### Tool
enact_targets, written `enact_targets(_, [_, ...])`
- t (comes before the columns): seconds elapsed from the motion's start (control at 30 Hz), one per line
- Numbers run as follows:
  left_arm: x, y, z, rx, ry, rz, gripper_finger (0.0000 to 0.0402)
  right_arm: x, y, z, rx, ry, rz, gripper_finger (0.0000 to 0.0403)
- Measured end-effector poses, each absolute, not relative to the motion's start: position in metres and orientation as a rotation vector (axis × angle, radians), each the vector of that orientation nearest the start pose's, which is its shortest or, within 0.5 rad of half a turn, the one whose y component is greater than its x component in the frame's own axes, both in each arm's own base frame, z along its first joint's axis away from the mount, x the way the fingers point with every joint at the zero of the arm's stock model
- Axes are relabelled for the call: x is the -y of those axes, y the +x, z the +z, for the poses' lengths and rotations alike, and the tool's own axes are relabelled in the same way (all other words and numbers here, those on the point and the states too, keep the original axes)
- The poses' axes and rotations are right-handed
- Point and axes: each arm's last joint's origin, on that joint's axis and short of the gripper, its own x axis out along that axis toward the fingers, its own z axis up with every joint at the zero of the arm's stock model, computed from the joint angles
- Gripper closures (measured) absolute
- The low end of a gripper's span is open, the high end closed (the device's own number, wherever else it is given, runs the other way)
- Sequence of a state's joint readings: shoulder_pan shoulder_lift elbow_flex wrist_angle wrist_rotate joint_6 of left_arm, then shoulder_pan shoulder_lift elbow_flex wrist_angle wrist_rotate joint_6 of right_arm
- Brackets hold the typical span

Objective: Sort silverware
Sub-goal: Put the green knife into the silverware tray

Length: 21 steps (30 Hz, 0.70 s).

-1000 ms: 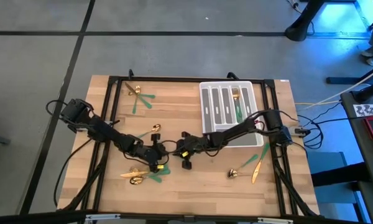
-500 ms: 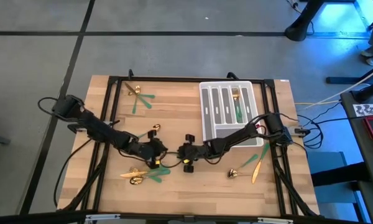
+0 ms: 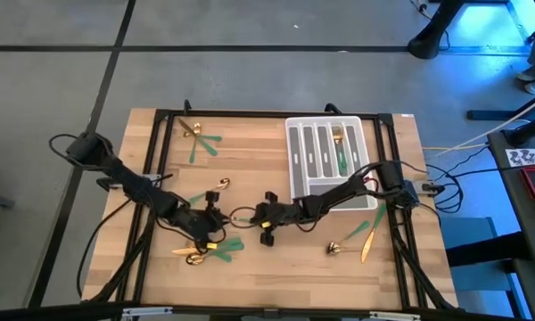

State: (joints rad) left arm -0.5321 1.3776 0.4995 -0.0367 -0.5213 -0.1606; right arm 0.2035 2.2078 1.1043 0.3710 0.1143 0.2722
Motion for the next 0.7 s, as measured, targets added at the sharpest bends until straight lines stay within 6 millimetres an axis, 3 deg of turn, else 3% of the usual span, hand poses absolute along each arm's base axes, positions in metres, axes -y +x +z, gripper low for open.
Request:
enact_targets(0.17, [0.100,0.182,0.117,-0.921,0.288,0.098,0.0281,-0.068,0.397,0.053,-0.650,0.223,0.056,0.0402])
enact_targets(0.33, [0.095,0.166,0.104,-0.929,0.274,0.164,0.0233,-0.060,0.391,0.049,-0.615,0.270,0.085,0.0402])
enact_targets(0.47, [0.091,0.162,0.100,-0.936,0.265,0.201,0.0224,-0.060,0.390,0.048,-0.618,0.275,0.098,0.0402])
enact_targets(0.7, [0.089,0.161,0.099,-0.964,0.440,0.132,0.0224,-0.061,0.390,0.048,-0.623,0.277,0.132,0.0402])
